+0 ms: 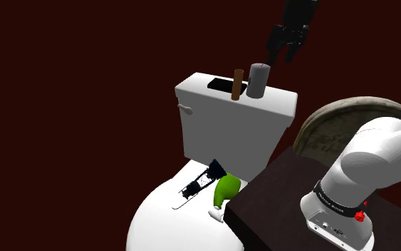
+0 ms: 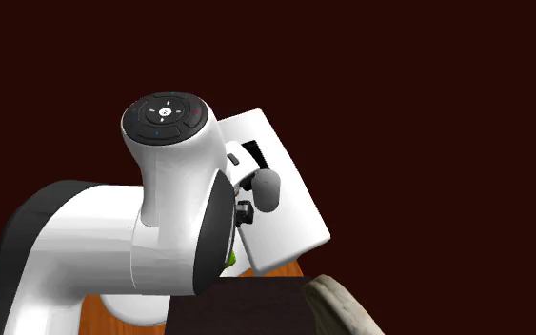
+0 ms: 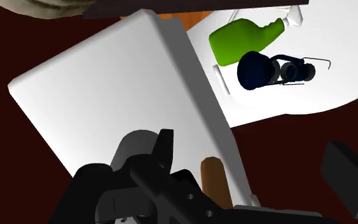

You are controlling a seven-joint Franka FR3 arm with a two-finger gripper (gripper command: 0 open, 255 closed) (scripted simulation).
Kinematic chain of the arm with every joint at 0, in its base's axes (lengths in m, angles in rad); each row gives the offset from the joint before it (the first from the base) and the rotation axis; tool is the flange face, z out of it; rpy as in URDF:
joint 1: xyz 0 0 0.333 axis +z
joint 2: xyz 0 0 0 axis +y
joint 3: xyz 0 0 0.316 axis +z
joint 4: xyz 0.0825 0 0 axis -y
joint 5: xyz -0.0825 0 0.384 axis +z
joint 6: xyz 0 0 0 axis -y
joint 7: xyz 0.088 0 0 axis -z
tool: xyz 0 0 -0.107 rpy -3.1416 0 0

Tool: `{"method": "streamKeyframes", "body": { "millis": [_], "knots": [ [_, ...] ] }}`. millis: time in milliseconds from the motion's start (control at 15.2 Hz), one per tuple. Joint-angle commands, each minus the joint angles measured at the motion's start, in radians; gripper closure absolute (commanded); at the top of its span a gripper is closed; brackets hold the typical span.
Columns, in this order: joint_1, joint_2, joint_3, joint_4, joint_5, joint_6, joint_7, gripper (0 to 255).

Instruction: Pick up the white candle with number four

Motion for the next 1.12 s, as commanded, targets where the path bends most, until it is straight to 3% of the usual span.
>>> {"method": "streamKeyframes", "body": {
  "millis": [0,726,1056],
  "knots": [
    [0.000,0.000,0.000,0.000,0.000,0.000,0.000,0],
    [-0.090,0.147,-0.103,-0.110,-0.076,0.407,-0.043,0],
    [-0.092,0.150,-0.107,-0.165,-0.077,0.469,-0.046,0]
  ]
}}
